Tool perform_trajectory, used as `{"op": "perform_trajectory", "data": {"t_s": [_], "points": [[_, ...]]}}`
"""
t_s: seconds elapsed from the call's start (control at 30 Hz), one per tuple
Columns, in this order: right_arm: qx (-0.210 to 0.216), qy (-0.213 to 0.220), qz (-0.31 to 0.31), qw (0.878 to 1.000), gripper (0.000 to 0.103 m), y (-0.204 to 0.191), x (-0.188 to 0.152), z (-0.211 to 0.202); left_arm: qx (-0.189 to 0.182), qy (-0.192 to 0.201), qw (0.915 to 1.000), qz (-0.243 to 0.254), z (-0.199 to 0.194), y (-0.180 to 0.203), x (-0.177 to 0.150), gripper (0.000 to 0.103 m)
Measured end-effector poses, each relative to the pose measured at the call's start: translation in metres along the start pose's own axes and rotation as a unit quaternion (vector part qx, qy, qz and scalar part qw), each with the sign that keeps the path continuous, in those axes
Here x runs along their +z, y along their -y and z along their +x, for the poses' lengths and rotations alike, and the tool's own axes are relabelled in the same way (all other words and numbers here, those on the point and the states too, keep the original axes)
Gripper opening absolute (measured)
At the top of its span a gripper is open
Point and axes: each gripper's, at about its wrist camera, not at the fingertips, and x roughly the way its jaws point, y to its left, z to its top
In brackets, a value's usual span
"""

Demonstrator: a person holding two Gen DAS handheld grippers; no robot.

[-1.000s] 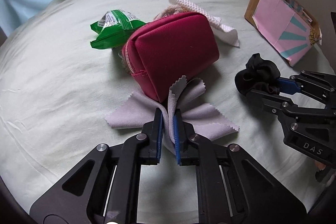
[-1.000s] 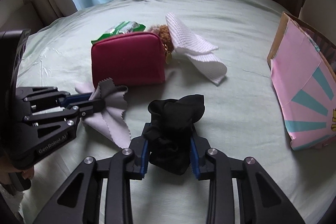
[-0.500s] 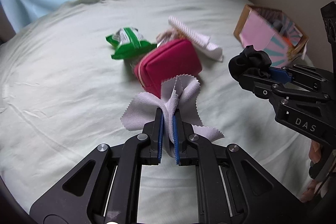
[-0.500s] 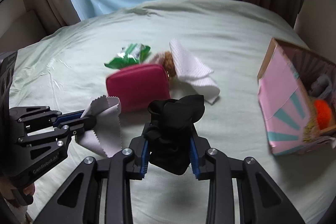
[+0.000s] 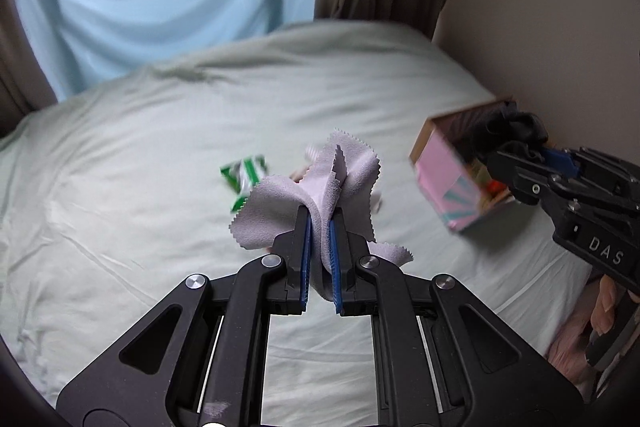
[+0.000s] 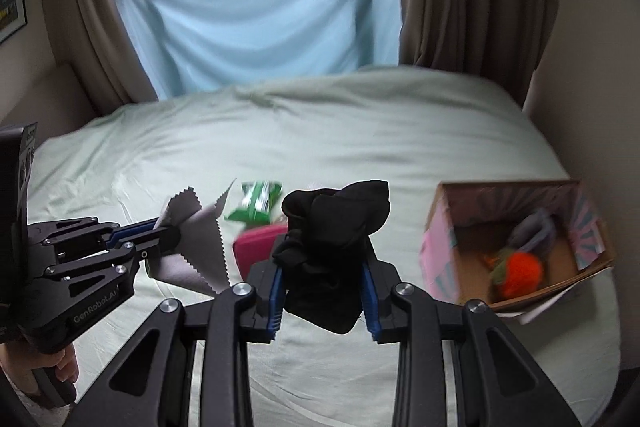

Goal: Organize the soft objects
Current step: 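Lift and carry the cloth and black sock with both tools over the box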

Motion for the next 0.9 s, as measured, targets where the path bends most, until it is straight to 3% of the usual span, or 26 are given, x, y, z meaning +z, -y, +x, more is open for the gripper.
{"op": "perform_trajectory", "data": {"t_s": [0.2,0.4,0.67,0.9], "points": [[-0.001,0.018,0.001,1.000,0.030,0.034,0.031,-0.045,0.008,0.028,0.9995,-0.008,-0.037,0.047,0.048,0.007],[0.002,0.020,-0.003,1.000,0.030,0.085,0.054,-0.079,0.006,0.045,0.9987,-0.022,-0.046,0.111,0.086,0.007],[-0.003,0.018,-0.012,1.000,0.030,0.181,0.068,-0.090,0.006,0.039,0.9987,-0.034,-0.005,0.205,0.126,0.007],[-0.014,-0.017,-0.006,1.000,0.030,0.257,0.068,-0.073,-0.002,0.006,0.9984,-0.056,0.046,0.264,0.140,0.007]]}}
